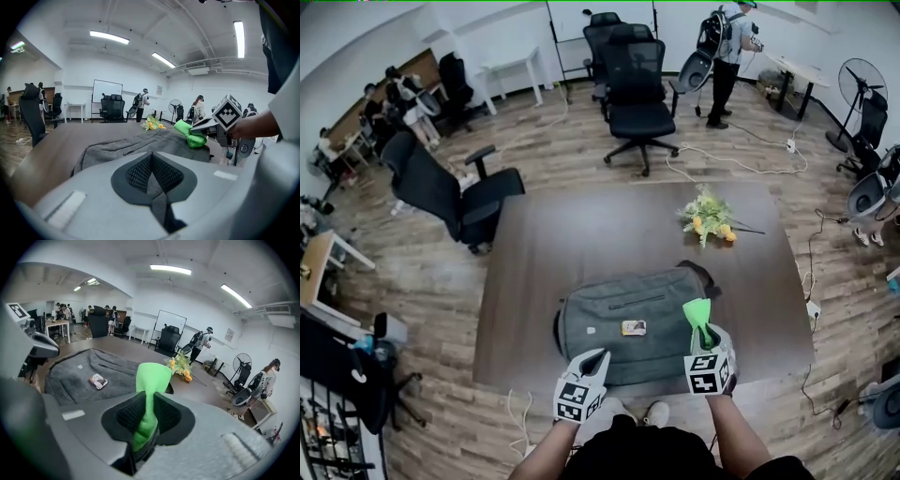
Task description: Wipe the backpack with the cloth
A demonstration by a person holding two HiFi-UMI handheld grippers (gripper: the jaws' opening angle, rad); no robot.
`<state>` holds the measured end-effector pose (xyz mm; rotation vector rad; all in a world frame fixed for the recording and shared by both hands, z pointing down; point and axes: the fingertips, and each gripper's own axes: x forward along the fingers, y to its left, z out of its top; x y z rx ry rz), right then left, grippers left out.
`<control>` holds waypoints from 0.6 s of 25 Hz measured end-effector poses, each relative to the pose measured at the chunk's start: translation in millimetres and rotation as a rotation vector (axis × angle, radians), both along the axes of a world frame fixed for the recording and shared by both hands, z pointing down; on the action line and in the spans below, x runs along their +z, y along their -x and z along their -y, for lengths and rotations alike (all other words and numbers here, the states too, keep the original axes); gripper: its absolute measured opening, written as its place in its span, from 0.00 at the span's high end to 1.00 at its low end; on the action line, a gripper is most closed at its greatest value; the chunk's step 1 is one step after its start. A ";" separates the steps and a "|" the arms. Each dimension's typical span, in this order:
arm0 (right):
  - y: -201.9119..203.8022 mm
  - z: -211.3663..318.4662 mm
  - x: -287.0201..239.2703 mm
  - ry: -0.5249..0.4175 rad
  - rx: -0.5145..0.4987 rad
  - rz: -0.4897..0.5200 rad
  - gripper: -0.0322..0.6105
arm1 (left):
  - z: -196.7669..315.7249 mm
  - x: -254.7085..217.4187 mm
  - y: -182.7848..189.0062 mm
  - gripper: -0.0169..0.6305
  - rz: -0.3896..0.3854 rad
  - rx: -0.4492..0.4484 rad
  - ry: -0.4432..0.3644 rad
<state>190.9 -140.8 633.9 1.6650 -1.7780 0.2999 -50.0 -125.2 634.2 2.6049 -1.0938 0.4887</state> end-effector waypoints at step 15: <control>46.2 27.9 -179.7 -0.518 -0.181 0.232 0.86 | 45.0 -107.6 14.9 0.95 -0.097 -0.086 -0.214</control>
